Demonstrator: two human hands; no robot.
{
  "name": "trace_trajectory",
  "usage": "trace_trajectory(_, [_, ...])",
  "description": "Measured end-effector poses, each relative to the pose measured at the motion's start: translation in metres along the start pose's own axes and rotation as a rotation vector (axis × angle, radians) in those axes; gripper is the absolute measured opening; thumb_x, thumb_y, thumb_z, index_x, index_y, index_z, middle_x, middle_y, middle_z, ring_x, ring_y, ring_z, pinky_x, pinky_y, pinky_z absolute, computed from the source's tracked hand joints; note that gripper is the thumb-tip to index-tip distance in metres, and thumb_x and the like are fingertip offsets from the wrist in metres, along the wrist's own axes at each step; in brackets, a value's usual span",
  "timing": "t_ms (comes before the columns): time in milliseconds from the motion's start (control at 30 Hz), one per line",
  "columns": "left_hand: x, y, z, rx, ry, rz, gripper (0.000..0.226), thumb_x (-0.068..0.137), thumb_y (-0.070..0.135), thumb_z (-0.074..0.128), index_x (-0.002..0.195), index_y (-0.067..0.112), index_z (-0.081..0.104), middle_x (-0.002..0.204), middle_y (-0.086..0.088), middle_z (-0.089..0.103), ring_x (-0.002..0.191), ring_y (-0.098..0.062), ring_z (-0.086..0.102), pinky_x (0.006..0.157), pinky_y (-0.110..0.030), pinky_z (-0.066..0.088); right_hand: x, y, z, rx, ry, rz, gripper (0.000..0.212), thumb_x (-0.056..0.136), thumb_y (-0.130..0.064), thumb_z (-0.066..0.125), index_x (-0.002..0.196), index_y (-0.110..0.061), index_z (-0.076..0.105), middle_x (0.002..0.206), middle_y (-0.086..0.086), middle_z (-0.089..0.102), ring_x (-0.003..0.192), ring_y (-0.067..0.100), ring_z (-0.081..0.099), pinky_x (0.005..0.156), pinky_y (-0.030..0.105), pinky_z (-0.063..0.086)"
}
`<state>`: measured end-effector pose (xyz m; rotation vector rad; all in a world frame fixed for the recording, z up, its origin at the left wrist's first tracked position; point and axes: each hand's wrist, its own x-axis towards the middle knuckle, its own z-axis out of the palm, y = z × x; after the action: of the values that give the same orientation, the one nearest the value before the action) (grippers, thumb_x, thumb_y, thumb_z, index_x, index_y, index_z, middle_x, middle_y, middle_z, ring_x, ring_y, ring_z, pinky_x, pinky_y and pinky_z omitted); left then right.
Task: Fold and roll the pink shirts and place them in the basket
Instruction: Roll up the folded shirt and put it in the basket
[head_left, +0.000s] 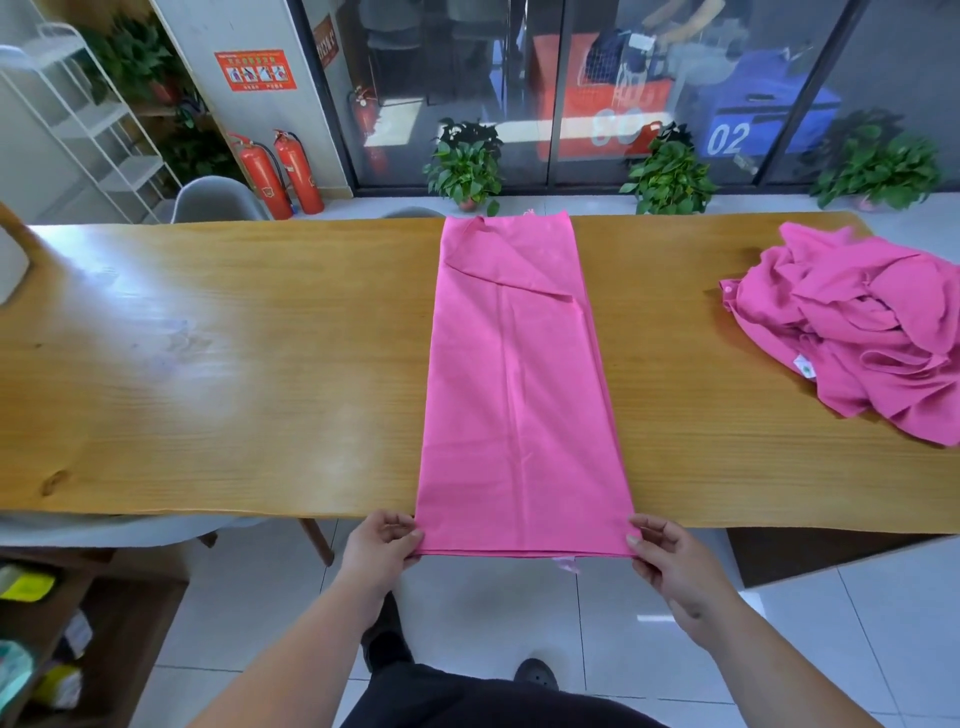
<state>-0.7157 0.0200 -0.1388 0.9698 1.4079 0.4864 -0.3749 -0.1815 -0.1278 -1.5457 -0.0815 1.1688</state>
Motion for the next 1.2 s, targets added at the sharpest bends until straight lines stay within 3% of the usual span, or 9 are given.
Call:
trace_trajectory(133, [-0.004,0.013,-0.003,0.039,-0.206,-0.049,0.031,0.099,-0.009,0.061,0.120,0.011,0.074,0.118,-0.017,0.076,0.099,-0.032,0.071,0.094,-0.044,0.062,-0.001,-0.014,0.001,-0.106,-0.101,0.064,0.042,0.099,0.009,0.061,0.118,-0.022,0.081,0.105,-0.001,0.074,0.077,0.014,0.053,0.064,0.029,0.044])
trace_trajectory(267, [-0.007,0.069,0.002,-0.022,-0.326,-0.032,0.041,0.099,-0.015,0.053,0.129,0.006,0.074,0.112,-0.020,0.069,0.085,-0.026,0.061,0.081,-0.036,0.058,0.000,-0.056,0.014,-0.211,-0.121,0.026,0.050,0.097,0.011,0.055,0.122,-0.025,0.080,0.101,0.007,0.066,0.070,0.015,0.044,0.053,0.029,0.037])
trace_trajectory(433, [-0.014,0.132,-0.010,-0.431,-0.547,0.189,0.050,0.098,-0.004,0.059,0.145,0.014,0.065,0.118,-0.004,0.067,0.091,-0.017,0.058,0.081,-0.032,0.057,-0.019,-0.113,0.028,0.173,-0.221,-0.204,0.053,0.099,0.010,0.050,0.131,-0.024,0.076,0.111,-0.007,0.073,0.077,0.013,0.047,0.059,0.030,0.036])
trace_trajectory(600, [-0.015,0.077,-0.009,-0.059,-0.416,0.028,0.042,0.097,-0.007,0.065,0.137,0.006,0.068,0.109,-0.011,0.077,0.084,-0.021,0.066,0.074,-0.029,0.060,-0.012,-0.054,0.012,-0.175,-0.084,-0.062,0.061,0.096,0.014,0.050,0.133,-0.028,0.074,0.101,-0.007,0.075,0.069,0.014,0.044,0.054,0.027,0.032])
trace_trajectory(700, [-0.016,0.046,-0.012,0.111,-0.430,-0.062,0.042,0.096,-0.007,0.069,0.137,0.003,0.067,0.098,-0.009,0.078,0.078,-0.018,0.066,0.072,-0.027,0.058,-0.014,-0.031,0.000,-0.332,-0.151,0.007,0.060,0.098,0.012,0.052,0.138,-0.028,0.069,0.104,-0.006,0.078,0.076,0.018,0.053,0.057,0.028,0.035])
trace_trajectory(800, [-0.016,0.063,-0.013,0.028,-0.426,-0.025,0.045,0.094,-0.002,0.072,0.137,0.008,0.069,0.108,-0.012,0.074,0.085,-0.020,0.061,0.076,-0.029,0.056,-0.017,-0.050,0.002,-0.304,-0.159,-0.031,0.057,0.098,0.010,0.057,0.140,-0.027,0.069,0.114,-0.006,0.077,0.077,0.016,0.053,0.059,0.029,0.036])
trace_trajectory(967, [-0.018,0.111,-0.019,-0.439,-0.506,0.129,0.051,0.094,-0.002,0.065,0.142,0.012,0.067,0.123,-0.002,0.068,0.092,-0.016,0.057,0.068,-0.027,0.050,-0.025,-0.100,0.021,0.177,-0.222,-0.186,0.053,0.099,0.012,0.051,0.134,-0.021,0.074,0.113,-0.004,0.073,0.076,0.014,0.048,0.054,0.026,0.042])
trace_trajectory(1067, [-0.016,0.094,-0.020,-0.304,-0.488,0.071,0.048,0.095,-0.003,0.068,0.139,0.015,0.070,0.124,-0.001,0.070,0.089,-0.015,0.057,0.069,-0.027,0.051,-0.019,-0.081,0.020,0.053,-0.124,-0.120,0.053,0.098,0.013,0.052,0.130,-0.022,0.077,0.101,0.000,0.069,0.072,0.015,0.044,0.056,0.028,0.038])
trace_trajectory(1200, [-0.018,0.029,-0.026,-0.009,-0.401,-0.088,0.042,0.096,-0.008,0.068,0.131,0.014,0.074,0.132,-0.006,0.074,0.104,-0.026,0.071,0.095,-0.038,0.059,-0.020,-0.027,0.001,-0.279,-0.109,0.017,0.057,0.095,0.014,0.053,0.131,-0.025,0.075,0.092,-0.003,0.073,0.067,0.015,0.046,0.058,0.029,0.034])
